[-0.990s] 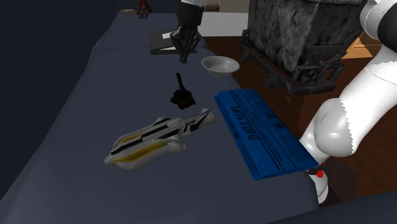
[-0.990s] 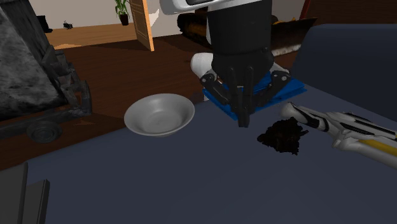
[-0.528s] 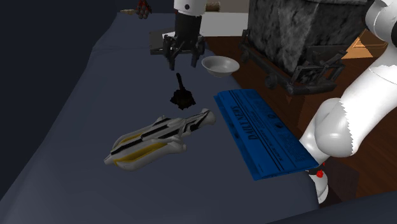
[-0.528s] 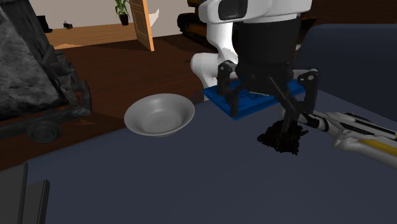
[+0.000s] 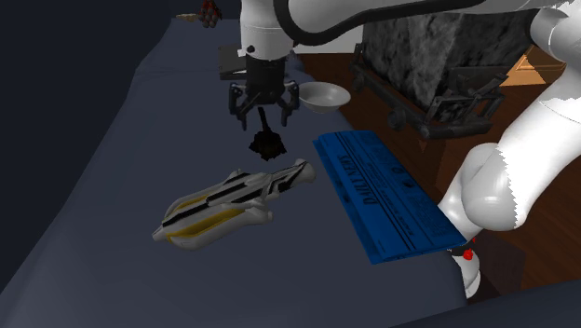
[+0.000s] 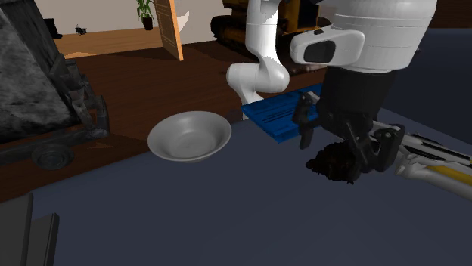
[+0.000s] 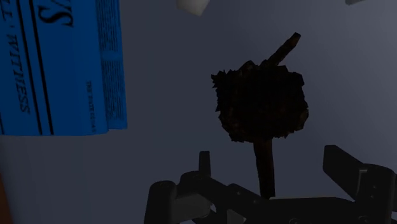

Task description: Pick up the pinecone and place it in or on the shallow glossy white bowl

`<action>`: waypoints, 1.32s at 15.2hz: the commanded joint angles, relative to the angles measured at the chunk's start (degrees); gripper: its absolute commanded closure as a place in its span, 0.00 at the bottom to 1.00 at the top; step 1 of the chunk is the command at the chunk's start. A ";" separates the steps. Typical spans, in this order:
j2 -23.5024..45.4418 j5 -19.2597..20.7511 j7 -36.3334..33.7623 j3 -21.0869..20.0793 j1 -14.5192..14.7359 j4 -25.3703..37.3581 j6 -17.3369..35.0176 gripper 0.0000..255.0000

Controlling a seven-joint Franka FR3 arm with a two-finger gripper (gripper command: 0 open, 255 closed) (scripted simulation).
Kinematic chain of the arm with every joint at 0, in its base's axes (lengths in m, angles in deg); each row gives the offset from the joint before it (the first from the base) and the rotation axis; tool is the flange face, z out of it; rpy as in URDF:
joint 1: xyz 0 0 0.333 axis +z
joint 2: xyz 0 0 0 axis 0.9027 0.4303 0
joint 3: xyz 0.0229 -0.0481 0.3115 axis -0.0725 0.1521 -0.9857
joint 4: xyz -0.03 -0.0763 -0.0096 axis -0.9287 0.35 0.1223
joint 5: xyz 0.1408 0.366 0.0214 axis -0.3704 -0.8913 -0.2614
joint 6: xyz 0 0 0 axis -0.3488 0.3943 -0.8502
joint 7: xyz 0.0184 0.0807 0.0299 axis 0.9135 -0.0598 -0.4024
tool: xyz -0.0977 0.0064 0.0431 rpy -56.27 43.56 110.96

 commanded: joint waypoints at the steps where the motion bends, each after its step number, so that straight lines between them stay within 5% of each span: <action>1: -0.12 0.01 -0.26 -0.03 0.01 -1.57 1.44 0.00; 11: 0.05 0.05 -0.29 -0.08 0.04 -3.37 3.40 0.00; 12: 0.05 0.05 -0.29 -0.08 0.04 -3.37 3.40 1.00; 20: 0.06 0.05 -0.28 -0.07 0.03 -3.35 3.38 1.00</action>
